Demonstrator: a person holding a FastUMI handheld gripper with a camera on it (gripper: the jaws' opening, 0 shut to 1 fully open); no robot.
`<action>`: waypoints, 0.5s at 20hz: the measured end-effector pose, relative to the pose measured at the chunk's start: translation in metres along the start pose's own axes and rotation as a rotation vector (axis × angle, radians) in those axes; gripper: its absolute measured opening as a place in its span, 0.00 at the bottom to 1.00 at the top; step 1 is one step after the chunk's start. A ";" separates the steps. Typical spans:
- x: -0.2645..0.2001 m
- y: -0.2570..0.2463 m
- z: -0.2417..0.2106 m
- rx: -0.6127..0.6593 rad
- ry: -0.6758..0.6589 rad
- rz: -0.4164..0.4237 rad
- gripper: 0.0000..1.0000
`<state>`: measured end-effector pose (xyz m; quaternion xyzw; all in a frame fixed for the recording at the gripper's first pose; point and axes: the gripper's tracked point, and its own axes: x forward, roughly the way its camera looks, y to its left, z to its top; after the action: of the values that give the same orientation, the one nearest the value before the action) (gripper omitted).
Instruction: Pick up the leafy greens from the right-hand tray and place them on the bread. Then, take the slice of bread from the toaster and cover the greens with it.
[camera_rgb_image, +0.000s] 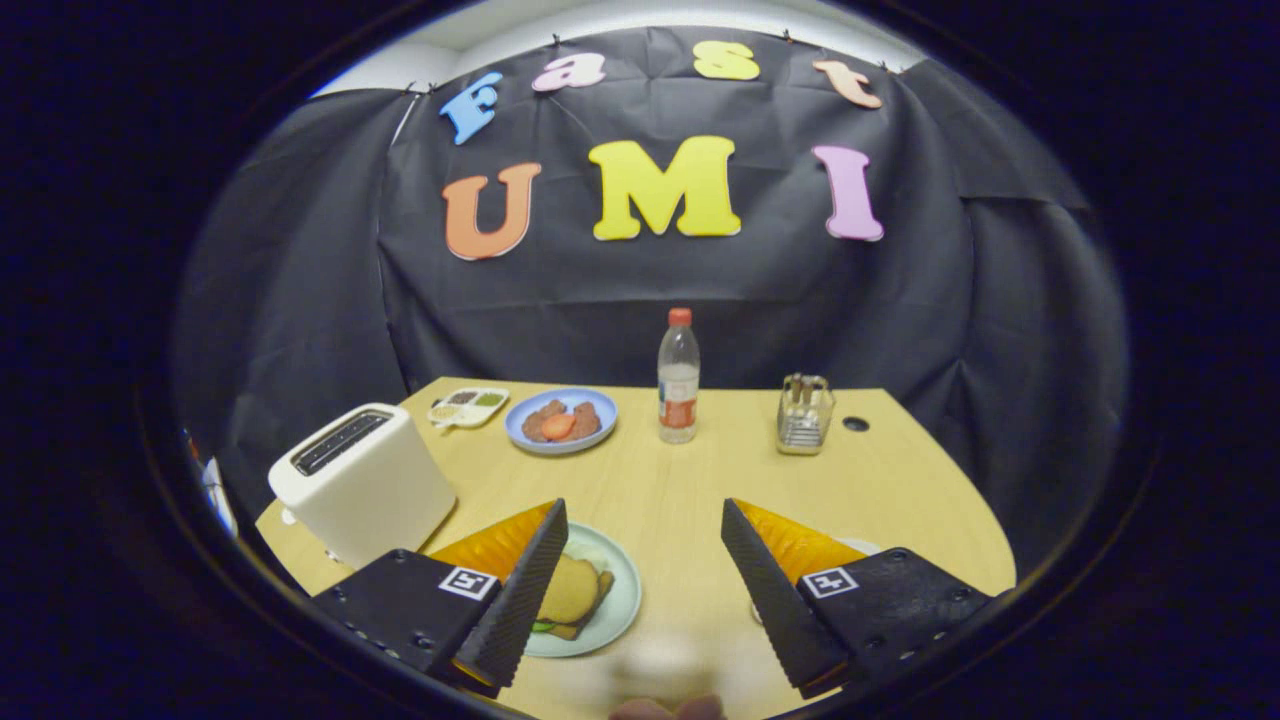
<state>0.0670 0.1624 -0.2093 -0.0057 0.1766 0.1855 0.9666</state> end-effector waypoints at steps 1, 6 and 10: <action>-0.011 -0.014 0.015 -0.006 -0.025 -0.017 0.94; -0.067 -0.081 0.078 -0.041 -0.141 -0.071 0.95; -0.112 -0.130 0.117 -0.007 -0.194 -0.114 0.94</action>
<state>0.0562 0.0100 -0.0685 -0.0011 0.0809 0.1305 0.9881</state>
